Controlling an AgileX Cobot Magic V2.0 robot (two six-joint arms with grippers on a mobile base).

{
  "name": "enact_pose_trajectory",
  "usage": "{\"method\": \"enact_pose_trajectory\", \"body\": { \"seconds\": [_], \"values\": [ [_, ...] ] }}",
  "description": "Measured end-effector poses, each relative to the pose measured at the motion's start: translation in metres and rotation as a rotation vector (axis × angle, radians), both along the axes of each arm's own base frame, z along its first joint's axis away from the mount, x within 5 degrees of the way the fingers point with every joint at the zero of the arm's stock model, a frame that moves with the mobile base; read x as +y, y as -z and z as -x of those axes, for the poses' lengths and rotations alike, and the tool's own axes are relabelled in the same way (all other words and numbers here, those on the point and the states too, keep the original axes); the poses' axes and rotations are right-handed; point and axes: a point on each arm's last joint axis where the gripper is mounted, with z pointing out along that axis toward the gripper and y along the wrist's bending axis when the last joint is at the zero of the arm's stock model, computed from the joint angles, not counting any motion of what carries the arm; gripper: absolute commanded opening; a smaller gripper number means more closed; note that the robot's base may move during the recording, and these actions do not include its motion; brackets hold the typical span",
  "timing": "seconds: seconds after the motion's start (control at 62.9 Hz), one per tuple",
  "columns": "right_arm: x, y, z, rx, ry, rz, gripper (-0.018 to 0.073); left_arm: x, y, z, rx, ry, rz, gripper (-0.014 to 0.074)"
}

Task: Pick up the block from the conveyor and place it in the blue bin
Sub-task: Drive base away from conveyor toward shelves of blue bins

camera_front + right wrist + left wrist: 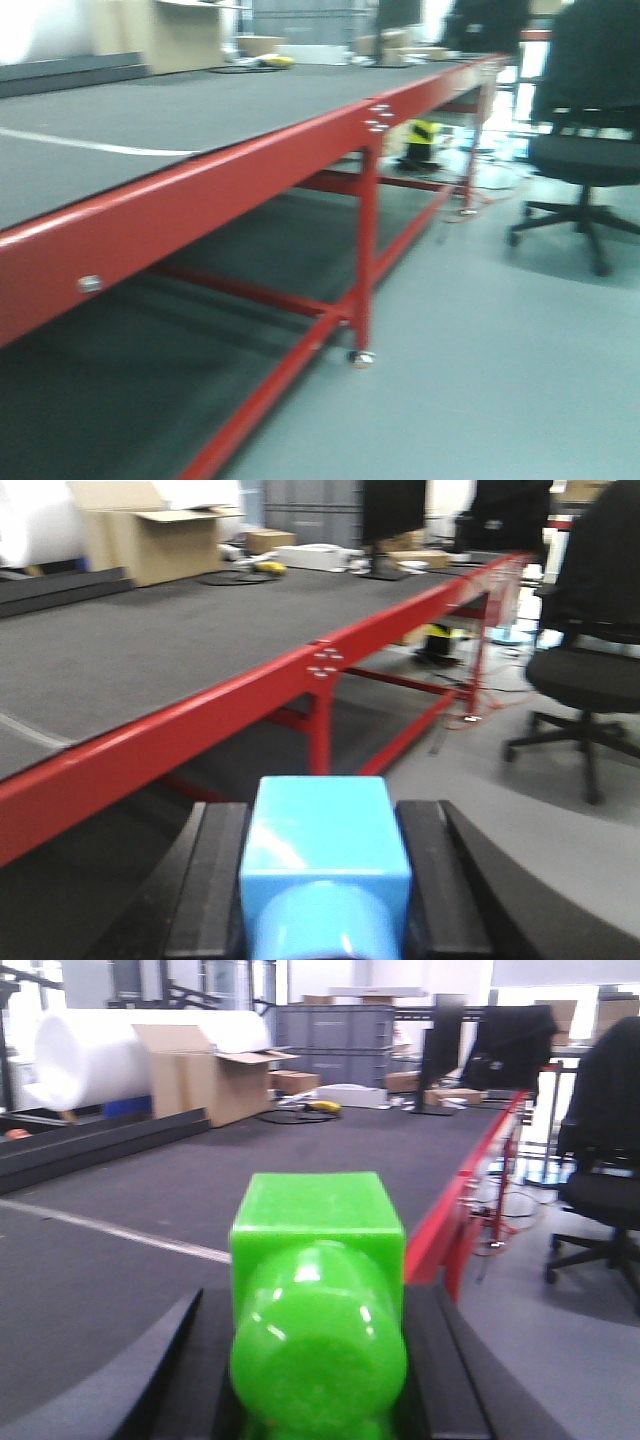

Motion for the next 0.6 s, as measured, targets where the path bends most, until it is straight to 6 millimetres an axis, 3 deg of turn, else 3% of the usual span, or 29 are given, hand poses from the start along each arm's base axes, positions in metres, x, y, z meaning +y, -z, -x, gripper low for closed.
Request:
{"method": "enact_pose_trajectory", "body": {
  "seconds": [0.604],
  "values": [
    [0.0, 0.0, 0.0, 0.0, 0.0, 0.0, -0.0162, 0.0, 0.0, 0.0, 0.0, 0.0, 0.0, -0.0111]
  ]
}}
